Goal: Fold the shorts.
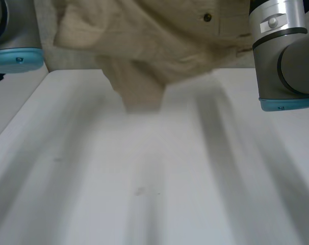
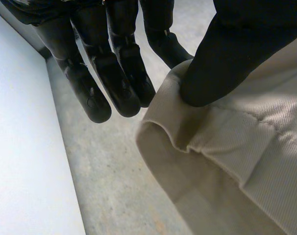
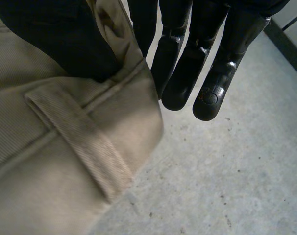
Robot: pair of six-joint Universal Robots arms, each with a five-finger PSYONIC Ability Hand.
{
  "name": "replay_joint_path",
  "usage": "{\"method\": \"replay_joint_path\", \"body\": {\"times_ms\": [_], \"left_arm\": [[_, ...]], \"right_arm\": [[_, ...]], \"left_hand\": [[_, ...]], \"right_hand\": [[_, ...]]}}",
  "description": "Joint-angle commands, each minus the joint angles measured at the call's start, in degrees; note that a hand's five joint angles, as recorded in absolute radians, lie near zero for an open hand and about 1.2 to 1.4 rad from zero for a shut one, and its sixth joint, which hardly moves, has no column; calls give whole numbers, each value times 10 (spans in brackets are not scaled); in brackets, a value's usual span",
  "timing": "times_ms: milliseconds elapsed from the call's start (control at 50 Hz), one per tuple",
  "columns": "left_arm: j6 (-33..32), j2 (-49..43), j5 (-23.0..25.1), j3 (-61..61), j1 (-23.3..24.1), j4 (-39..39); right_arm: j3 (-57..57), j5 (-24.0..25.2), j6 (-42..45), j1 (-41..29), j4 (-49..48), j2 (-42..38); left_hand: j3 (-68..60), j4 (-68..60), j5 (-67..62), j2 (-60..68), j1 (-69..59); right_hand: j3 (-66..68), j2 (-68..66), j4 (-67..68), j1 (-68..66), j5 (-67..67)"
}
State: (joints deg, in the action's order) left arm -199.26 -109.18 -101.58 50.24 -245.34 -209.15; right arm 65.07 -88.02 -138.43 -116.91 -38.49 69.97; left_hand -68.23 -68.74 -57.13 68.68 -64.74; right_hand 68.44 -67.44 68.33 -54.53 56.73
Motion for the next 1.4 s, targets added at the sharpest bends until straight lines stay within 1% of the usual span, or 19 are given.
{"method": "replay_joint_path", "body": {"times_ms": [20, 100, 200, 280, 340, 420, 660, 720, 800, 840, 880, 900, 980, 1080, 1180, 1280, 1340, 1360, 1400], "left_arm": [[0, 34, 8, 150, 5, -19], [3, 51, 9, 266, 6, -16], [4, 45, 12, 442, 17, -17], [3, 11, 17, 516, 33, -16], [3, -9, 15, 535, 46, -9], [-1, -6, 13, 557, 64, 22], [2, 160, 18, 571, 72, 322], [-1, 184, 24, 570, 71, 370], [-2, 226, 52, 573, 72, 459], [-1, 251, 82, 574, 72, 516], [0, 263, 107, 576, 74, 548], [1, 273, 132, 578, 75, 574], [1, 307, 181, 578, 71, 610], [-3, 315, 191, 564, 63, 595], [-16, 273, 188, 537, 46, 524], [-67, 166, 184, 473, 39, 418], [-75, 108, 177, 428, 39, 380], [-76, 66, 165, 393, 39, 363], [-77, 24, 148, 355, 40, 350]], "right_arm": [[25, -17, 3, 0, 128, -3], [68, -40, 3, 1, 195, -4], [156, -27, -3, -4, 237, -17], [192, -5, -10, -15, 243, -75], [200, -7, -6, -17, 260, -106], [204, -11, -10, -10, 319, -90], [243, -1, 1, 1, 538, 33], [255, 0, 20, 11, 584, 67], [301, 0, 103, 37, 663, 111], [317, -1, 127, 41, 685, 125], [334, 0, 147, 45, 712, 145], [337, 1, 149, 47, 717, 151], [342, 19, 149, 62, 728, 178], [343, 57, 150, 79, 729, 190], [327, 81, 153, 96, 725, 180], [251, 82, 114, 98, 674, 82], [217, 81, 91, 96, 651, 47], [194, 80, 78, 95, 640, 26], [171, 78, 68, 95, 628, 1]], "left_hand": [[-118, -113, -129, 113, -153], [-118, -113, -129, 113, -153], [-118, -113, -129, 113, -153], [-118, -113, -129, 113, -153], [-118, -113, -129, 113, -153], [-118, -113, -129, 113, -153], [-118, -113, -129, 113, -153], [-118, -113, -129, 113, -153], [-118, -113, -129, 113, -153], [-118, -113, -129, 113, -153], [-118, -113, -129, 113, -153], [-118, -113, -129, 113, -153], [-118, -113, -129, 113, -153], [-118, -113, -129, 113, -153], [-118, -113, -129, 113, -153], [-118, -113, -129, 113, -153], [-118, -113, -129, 113, -153], [-118, -113, -129, 113, -153], [-118, -113, -129, 113, -153]], "right_hand": [[116, -126, 117, -255, 133], [116, -126, 117, -255, 133], [116, -126, 117, -255, 133], [116, -126, 117, -255, 133], [116, -126, 117, -255, 133], [116, -126, 117, -255, 133], [116, -126, 117, -255, 133], [116, -126, 117, -255, 133], [116, -126, 117, -255, 133], [116, -126, 117, -255, 133], [116, -126, 117, -255, 133], [116, -126, 117, -255, 133], [116, -126, 117, -255, 133], [116, -126, 117, -255, 133], [116, -126, 117, -255, 133], [116, -126, 117, -255, 133], [116, -126, 117, -255, 133], [116, -126, 117, -255, 133], [116, -126, 117, -255, 133]]}}
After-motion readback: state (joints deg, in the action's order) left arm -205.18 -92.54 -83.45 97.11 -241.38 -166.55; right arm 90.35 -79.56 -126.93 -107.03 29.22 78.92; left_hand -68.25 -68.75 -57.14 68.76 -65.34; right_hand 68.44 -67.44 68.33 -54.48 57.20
